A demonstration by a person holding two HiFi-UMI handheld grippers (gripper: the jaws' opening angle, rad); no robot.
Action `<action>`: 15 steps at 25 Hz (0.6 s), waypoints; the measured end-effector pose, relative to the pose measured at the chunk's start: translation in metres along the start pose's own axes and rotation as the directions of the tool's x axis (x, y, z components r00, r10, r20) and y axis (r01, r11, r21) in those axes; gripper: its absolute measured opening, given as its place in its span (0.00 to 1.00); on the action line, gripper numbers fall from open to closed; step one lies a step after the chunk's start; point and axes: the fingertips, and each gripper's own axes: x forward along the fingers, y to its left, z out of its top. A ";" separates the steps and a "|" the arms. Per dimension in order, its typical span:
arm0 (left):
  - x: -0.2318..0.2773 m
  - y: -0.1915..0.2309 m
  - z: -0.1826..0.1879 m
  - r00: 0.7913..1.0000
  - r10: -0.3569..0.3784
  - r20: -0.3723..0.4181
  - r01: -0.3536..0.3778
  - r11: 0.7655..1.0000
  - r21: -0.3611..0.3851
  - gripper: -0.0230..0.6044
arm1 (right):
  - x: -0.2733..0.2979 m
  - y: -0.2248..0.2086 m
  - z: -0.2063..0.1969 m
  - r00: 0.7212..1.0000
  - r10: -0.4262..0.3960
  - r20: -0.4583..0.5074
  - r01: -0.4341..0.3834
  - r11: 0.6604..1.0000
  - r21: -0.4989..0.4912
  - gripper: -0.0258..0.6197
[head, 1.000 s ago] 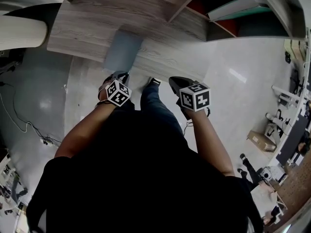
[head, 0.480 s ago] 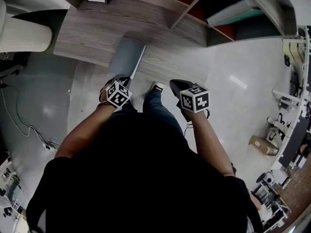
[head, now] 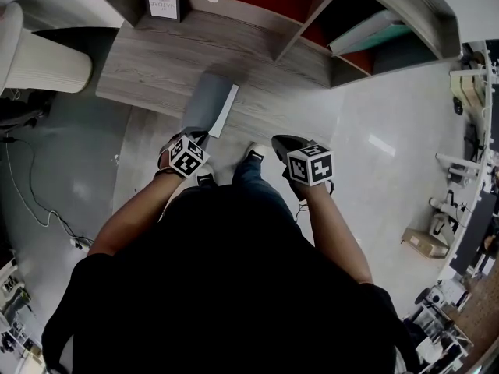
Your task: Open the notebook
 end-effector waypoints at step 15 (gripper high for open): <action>-0.034 0.033 -0.012 0.999 0.048 0.013 -0.048 0.999 0.011 0.07 | -0.002 0.017 0.006 0.999 -0.013 0.031 0.014 0.999 -0.030 0.04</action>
